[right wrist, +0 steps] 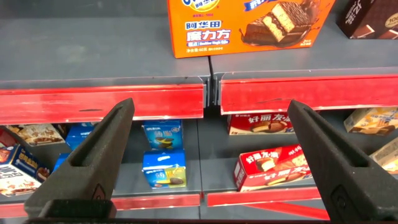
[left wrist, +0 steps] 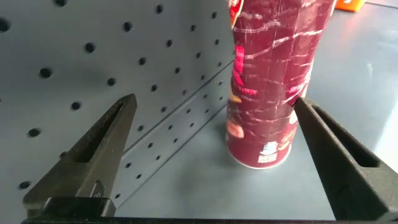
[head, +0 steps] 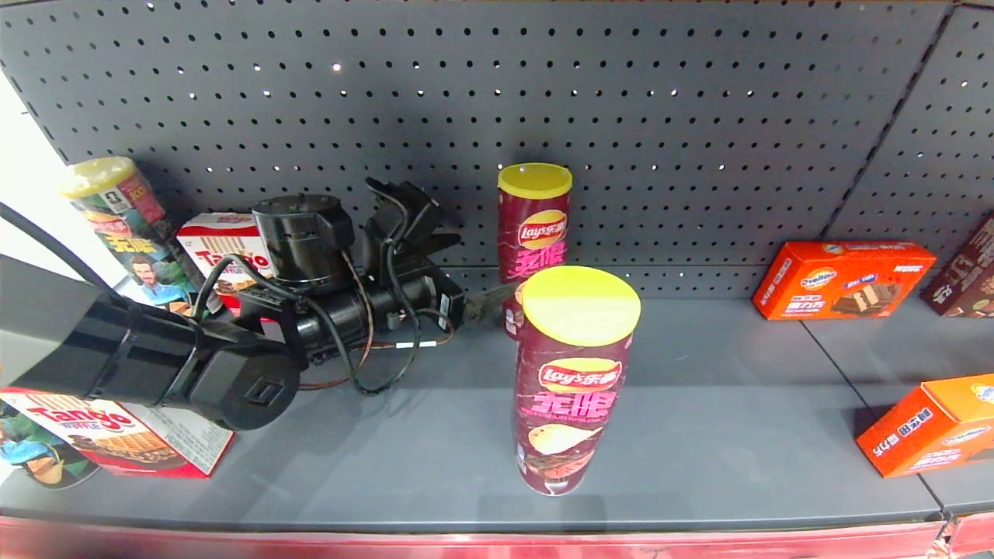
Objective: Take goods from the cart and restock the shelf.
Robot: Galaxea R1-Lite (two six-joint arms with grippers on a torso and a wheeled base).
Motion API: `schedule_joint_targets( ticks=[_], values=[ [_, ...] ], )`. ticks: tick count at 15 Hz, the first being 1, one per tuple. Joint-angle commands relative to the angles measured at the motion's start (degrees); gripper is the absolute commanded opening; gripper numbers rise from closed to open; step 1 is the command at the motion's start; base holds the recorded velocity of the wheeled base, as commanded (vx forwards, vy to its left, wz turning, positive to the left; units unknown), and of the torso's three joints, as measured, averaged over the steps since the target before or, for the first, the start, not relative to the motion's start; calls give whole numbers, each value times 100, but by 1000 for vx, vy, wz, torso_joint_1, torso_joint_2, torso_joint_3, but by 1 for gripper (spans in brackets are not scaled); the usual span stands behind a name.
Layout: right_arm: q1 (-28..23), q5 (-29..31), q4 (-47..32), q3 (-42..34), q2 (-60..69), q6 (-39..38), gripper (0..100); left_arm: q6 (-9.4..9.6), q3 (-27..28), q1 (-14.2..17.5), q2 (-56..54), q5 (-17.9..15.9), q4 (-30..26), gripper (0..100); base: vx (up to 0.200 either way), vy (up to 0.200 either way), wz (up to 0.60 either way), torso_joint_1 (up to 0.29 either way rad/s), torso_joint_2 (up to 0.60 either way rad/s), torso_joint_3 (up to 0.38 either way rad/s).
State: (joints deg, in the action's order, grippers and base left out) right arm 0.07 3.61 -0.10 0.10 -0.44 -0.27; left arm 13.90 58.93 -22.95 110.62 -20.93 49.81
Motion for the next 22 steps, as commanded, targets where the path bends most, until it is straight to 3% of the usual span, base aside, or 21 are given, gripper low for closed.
schedule_joint_targets(
  ticks=[1, 7, 11, 20, 22],
  values=[
    [1, 0, 1, -1, 0, 0, 100, -10, 31, 37, 21, 28, 2, 100, 0, 0, 0, 0, 0, 0],
    [1, 0, 1, -1, -9, 0, 100, 25, -66, 81, -23, 28, 108, 100, 0, 0, 0, 0, 0, 0],
    [1, 0, 1, -1, 0, 0, 100, 78, -690, 63, -418, 80, 512, 100, 0, 0, 0, 0, 0, 0],
    [1, 0, 1, -1, -9, 0, 100, 52, -1191, -297, -1271, 1328, 380, 100, 0, 0, 0, 0, 0, 0],
    [1, 0, 1, -1, -9, 0, 100, 52, -1217, -306, -1605, 1443, 169, 100, 0, 0, 0, 0, 0, 0]
  ],
)
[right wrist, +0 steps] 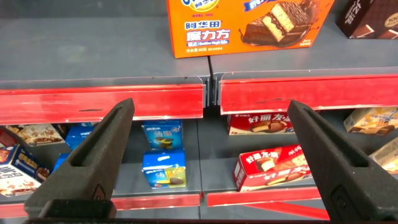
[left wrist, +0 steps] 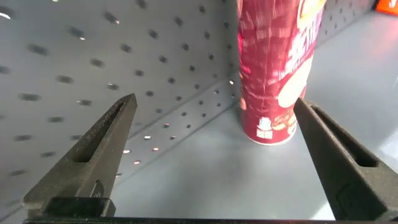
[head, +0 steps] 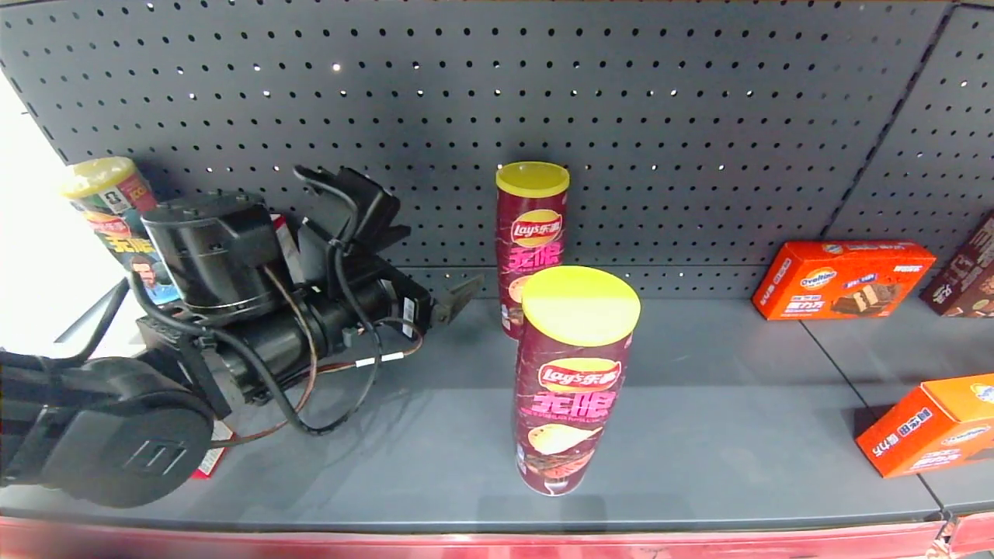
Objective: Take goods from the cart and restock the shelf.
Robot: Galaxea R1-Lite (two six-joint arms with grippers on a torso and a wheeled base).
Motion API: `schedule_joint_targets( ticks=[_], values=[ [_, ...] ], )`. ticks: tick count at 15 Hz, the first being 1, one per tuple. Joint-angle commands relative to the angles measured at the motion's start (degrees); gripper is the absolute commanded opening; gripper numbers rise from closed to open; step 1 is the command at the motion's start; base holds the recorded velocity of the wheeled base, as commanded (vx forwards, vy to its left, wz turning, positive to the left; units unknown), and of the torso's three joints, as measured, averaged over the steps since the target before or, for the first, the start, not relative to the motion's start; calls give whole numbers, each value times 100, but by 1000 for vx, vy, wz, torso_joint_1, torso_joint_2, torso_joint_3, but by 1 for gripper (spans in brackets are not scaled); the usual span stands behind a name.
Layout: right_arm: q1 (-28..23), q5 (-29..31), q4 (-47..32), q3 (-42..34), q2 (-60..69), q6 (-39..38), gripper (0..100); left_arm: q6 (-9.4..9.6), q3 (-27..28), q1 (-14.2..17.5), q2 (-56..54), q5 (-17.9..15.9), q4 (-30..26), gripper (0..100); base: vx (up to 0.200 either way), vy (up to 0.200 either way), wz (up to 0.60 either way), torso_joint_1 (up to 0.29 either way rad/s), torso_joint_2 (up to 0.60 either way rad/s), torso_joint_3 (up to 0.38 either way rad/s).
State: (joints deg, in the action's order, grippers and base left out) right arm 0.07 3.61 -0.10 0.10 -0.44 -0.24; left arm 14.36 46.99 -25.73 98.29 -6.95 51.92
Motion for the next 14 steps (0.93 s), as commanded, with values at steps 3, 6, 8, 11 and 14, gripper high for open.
schedule_joint_targets(
  ticks=[3, 6, 8, 11, 14],
  values=[
    [1, 0, 1, -1, -9, -2, 100, 5, 55, -248, -1453, 352, -982, 100, 0, 0, 0, 0, 0, 0],
    [1, 0, 1, -1, 0, -2, 100, 23, -199, -257, -2403, 537, -1316, 100, 0, 0, 0, 0, 0, 0],
    [1, 0, 1, -1, 0, -2, 100, 14, -727, -204, -3396, 695, -1641, 100, 0, 0, 0, 0, 0, 0],
    [1, 0, 1, -1, -9, -2, 100, 23, -1808, -195, -5496, 818, -3047, 100, 0, 0, 0, 0, 0, 0],
    [1, 0, 1, -1, -9, -2, 100, 14, -2115, -178, -7606, 1249, -5051, 100, 0, 0, 0, 0, 0, 0]
  ],
)
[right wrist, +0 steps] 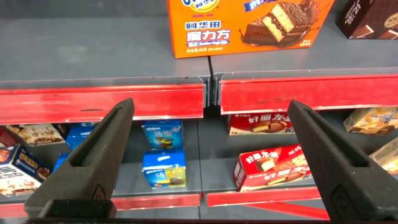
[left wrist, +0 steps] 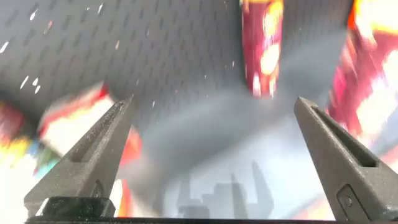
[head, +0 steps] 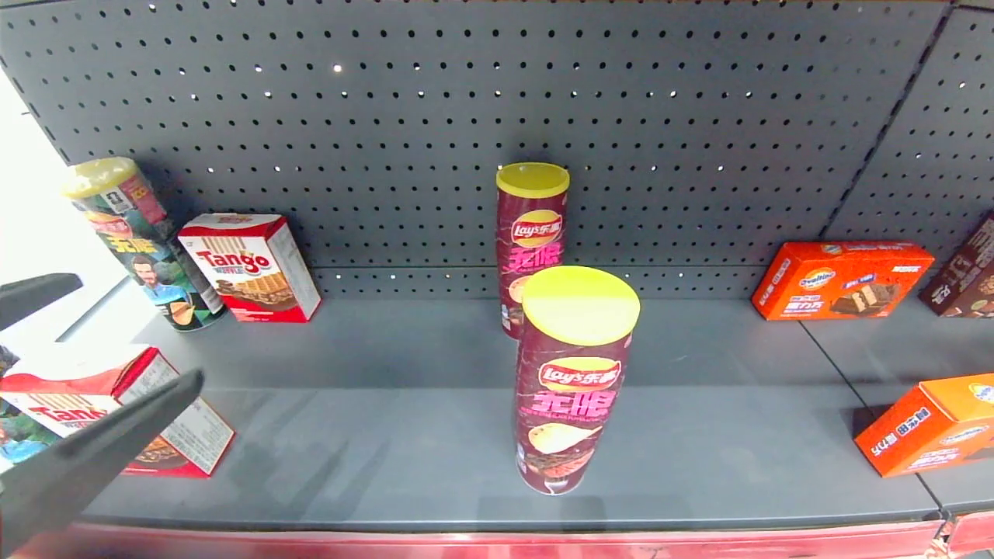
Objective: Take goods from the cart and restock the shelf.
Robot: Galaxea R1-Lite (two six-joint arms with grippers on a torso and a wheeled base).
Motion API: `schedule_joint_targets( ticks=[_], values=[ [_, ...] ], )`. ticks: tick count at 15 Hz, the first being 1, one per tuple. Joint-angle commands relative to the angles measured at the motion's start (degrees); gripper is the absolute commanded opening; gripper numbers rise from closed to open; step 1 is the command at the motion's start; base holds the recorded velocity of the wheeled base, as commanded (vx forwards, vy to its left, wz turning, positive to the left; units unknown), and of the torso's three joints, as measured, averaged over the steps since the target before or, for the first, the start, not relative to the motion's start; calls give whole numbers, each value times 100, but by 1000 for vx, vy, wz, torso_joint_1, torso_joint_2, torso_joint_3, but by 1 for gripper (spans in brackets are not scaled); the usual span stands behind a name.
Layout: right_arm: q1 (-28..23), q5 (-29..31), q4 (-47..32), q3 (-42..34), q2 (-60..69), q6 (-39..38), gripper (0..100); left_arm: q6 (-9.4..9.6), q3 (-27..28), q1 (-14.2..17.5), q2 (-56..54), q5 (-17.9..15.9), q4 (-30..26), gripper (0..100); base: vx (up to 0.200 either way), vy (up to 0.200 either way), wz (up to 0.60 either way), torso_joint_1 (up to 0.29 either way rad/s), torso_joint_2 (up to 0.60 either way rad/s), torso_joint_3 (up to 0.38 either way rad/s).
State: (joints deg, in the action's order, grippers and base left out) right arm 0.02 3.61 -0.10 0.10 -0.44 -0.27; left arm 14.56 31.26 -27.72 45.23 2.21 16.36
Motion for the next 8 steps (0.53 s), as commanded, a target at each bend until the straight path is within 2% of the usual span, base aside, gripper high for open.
schedule_joint_targets(
  ticks=[1, 2, 4, 5, 8],
  values=[
    [6, 0, 10, -1, -9, -70, 100, -14, -533, 21, -2914, 518, -2146, 100, 0, 0, 0, 0, 0, 0],
    [6, 43, 45, -10, 0, -351, 100, -32, -577, 30, -3380, 667, -2594, 100, 0, 0, 0, 0, 0, 0],
    [6, -9, 19, -1, -9, 36, 100, -67, -717, 83, -3943, 825, -3060, 100, 0, 0, 0, 0, 0, 0],
    [6, -27, 27, -10, 0, 53, 100, -93, -1008, 215, -4180, 843, -3095, 100, 0, 0, 0, 0, 0, 0],
    [6, -27, 27, -10, -9, 62, 100, -357, -1772, 566, -4523, 843, -3025, 100, 0, 0, 0, 0, 0, 0]
  ],
)
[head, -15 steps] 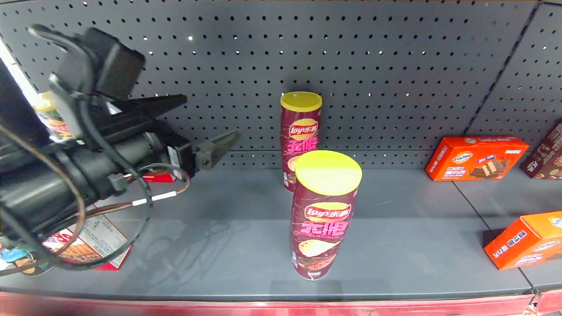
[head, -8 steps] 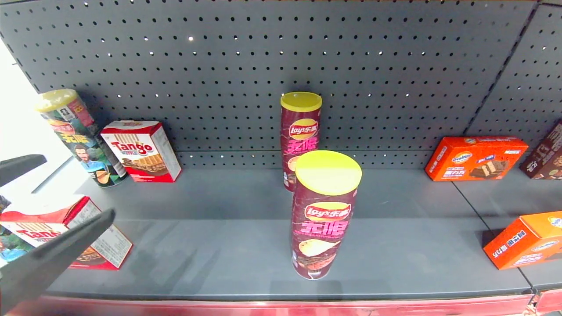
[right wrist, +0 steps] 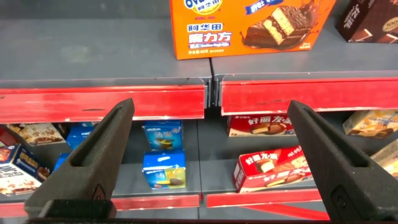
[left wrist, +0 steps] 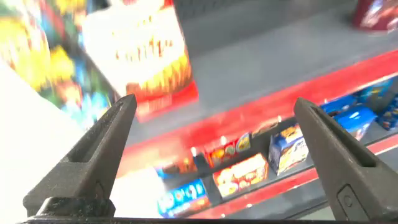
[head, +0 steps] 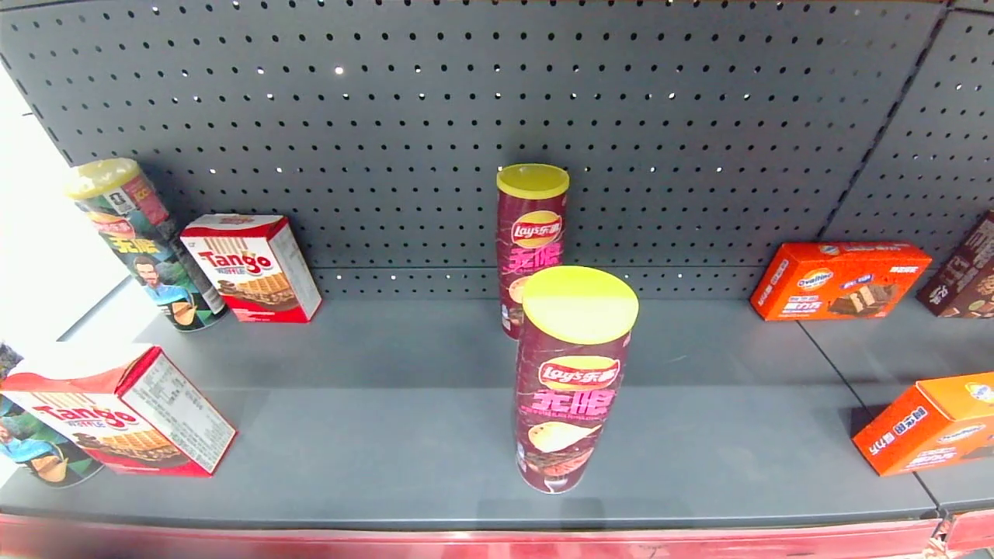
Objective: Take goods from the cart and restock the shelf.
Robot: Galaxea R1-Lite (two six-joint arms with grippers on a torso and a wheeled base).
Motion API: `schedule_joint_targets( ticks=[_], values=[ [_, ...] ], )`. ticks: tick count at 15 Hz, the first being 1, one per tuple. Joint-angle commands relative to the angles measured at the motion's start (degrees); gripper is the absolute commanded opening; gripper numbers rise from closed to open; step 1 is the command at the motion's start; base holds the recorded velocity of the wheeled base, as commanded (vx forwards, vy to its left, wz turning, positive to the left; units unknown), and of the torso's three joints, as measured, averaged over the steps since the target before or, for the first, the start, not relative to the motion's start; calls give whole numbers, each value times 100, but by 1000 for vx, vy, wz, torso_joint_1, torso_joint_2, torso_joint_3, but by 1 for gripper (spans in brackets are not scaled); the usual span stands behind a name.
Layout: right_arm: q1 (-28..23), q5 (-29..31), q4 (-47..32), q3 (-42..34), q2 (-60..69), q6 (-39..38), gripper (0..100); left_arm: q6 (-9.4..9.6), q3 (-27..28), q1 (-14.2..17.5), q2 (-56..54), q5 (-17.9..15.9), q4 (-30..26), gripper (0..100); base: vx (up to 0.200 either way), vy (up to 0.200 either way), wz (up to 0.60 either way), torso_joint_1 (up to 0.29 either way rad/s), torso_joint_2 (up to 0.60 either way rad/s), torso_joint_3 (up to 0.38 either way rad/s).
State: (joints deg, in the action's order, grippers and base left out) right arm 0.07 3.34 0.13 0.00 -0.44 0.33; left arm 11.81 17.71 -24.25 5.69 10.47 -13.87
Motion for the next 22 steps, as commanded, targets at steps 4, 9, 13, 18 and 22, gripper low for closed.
schedule_joint_targets(
  ticks=[4, 9, 13, 18, 22],
  values=[
    [28, -132, -13, 9, -35, 37, 100, -276, -1323, 263, -569, 227, 719, 100, 0, 0, 0, 0, 0, 0],
    [133, -299, 57, 2742, -2883, 169, 100, -654, -1455, 307, -569, 306, 983, 100, 0, 0, 0, 0, 0, 0],
    [1258, -730, 549, 3832, -5001, 582, 100, -715, -1464, 307, -569, 315, 983, 100, 0, 0, 0, 0, 0, 0],
    [2515, -694, 1718, 3454, -6583, 670, 100, -742, -1464, 307, -569, 315, 983, 100, 0, 0, 0, 0, 0, 0],
    [2726, -694, 2105, 3331, -7093, 697, 100, -742, -1455, 307, -569, 315, 983, 100, 0, 0, 0, 0, 0, 0]
  ],
)
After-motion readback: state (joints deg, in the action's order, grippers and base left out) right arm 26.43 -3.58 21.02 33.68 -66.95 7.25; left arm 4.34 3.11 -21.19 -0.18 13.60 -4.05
